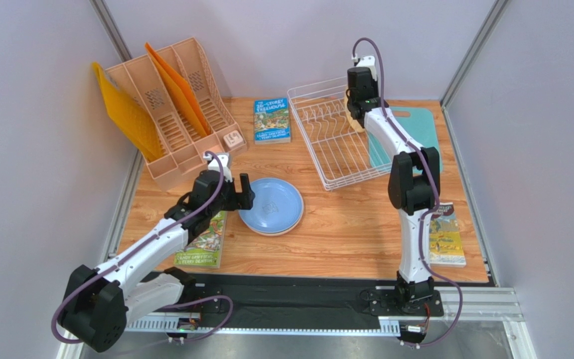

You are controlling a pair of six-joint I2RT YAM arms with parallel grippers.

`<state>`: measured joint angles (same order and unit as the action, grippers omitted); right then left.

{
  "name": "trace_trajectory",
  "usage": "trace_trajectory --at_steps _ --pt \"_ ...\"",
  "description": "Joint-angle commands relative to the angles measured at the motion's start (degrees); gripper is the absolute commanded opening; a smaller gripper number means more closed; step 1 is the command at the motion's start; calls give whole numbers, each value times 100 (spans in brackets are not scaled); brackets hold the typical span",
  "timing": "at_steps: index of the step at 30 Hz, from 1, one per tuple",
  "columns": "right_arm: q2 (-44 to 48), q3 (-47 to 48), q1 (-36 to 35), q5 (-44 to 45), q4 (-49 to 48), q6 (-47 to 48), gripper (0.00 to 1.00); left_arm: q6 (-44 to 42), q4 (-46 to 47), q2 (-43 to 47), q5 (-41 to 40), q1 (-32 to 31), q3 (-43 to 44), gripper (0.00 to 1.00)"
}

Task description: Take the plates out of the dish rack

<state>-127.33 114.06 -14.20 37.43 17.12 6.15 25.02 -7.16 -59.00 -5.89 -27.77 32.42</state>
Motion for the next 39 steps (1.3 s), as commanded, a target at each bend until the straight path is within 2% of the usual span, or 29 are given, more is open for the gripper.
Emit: trace_trajectory --at_steps 1,2,7,10,15,16,18,19,24,25,28,33,34,36,37,39 --pt "-47 257 31 -43 -43 35 3 -120 197 -6 27 -18 212 99" --pt "-55 274 31 -69 27 35 0 -120 206 -6 27 -18 220 99" --pt "137 187 -22 -8 89 -9 0 -128 232 -6 35 -18 194 99" --pt "383 3 -258 588 -182 358 0 -120 180 -32 -17 -18 220 99" --pt "639 -436 -742 1861 -1525 1369 0 -111 -110 -199 -193 -27 457 99" --pt "639 -498 -786 1995 -2067 1571 0 -111 -119 -217 -202 -18 501 99" --pt "595 -577 -900 2494 -2615 2247 0 -76 -189 -234 -263 -18 528 99" --pt "552 -613 -927 2602 -3088 2467 0 -50 -181 -226 -272 -18 545 99" --pt "612 -972 -1015 3076 -4268 3433 0 -14 -207 -156 -316 -18 502 99" --pt "743 -1226 -1024 3130 -4836 3628 0 -23 -251 -147 -308 -18 528 99" --pt "1129 -1561 -1085 3174 -5272 3911 0 12 -444 -85 -299 -18 607 99" --pt "2070 -2194 -1260 3174 -4036 2762 0 -14 -366 125 44 -18 555 99" --pt "2463 -2300 -1278 3122 -3345 2090 0 12 -339 178 88 -18 502 99" --pt "2861 -2397 -1357 2825 -2333 1314 0 30 -252 362 263 -18 440 99" --pt "3202 -2380 -1366 2631 -1110 352 0 82 -216 415 299 -18 371 99" --pt "3529 -2353 -1401 1887 22 -523 0 100 -146 582 456 -18 326 99"
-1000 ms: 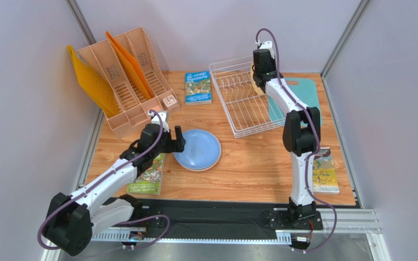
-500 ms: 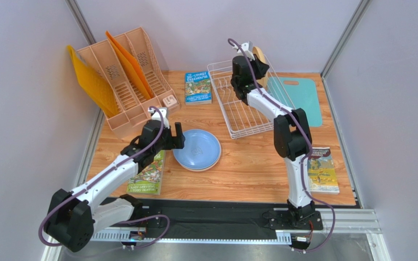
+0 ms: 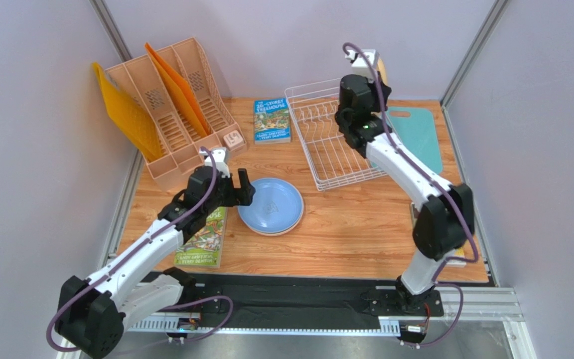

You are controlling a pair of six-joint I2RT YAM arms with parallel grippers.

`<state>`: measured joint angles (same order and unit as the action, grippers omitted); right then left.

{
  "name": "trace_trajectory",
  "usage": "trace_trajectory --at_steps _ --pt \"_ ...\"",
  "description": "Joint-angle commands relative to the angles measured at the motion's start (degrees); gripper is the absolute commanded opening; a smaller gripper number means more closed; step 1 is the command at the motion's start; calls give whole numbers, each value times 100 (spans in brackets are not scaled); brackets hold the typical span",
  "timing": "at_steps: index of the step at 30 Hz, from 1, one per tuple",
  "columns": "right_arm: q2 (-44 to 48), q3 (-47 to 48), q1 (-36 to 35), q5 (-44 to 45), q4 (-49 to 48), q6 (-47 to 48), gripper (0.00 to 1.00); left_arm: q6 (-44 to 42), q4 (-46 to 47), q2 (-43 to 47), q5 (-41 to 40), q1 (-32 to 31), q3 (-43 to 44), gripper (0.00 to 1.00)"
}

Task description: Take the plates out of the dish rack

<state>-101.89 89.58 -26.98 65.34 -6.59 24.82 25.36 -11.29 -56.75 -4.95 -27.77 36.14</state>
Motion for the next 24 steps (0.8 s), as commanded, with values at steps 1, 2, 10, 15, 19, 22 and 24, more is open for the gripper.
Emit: trace_trajectory --at_steps 1,2,10,15,19,22,24 --pt "1308 -1 -149 -1153 2973 -2768 0 56 311 410 424 -18 -98 99" --pt "1477 -115 -193 -1555 3214 -2989 0 56 320 445 468 -18 -116 99" --pt "3420 -1967 -422 -4606 3762 -4546 0 197 891 806 1268 -18 -370 100" --pt "4184 -2901 -624 -5724 3490 -5204 0 363 1250 815 1585 -27 -546 98" --pt "4458 -3385 -799 -6103 3261 -5496 0 504 1515 815 1769 -27 -748 98" --pt "4519 -3544 -905 -6217 3243 -5584 0 653 1726 832 1901 -27 -889 98" --pt "4520 -3632 -975 -6288 3208 -5637 0 724 1876 850 1963 -18 -977 98"
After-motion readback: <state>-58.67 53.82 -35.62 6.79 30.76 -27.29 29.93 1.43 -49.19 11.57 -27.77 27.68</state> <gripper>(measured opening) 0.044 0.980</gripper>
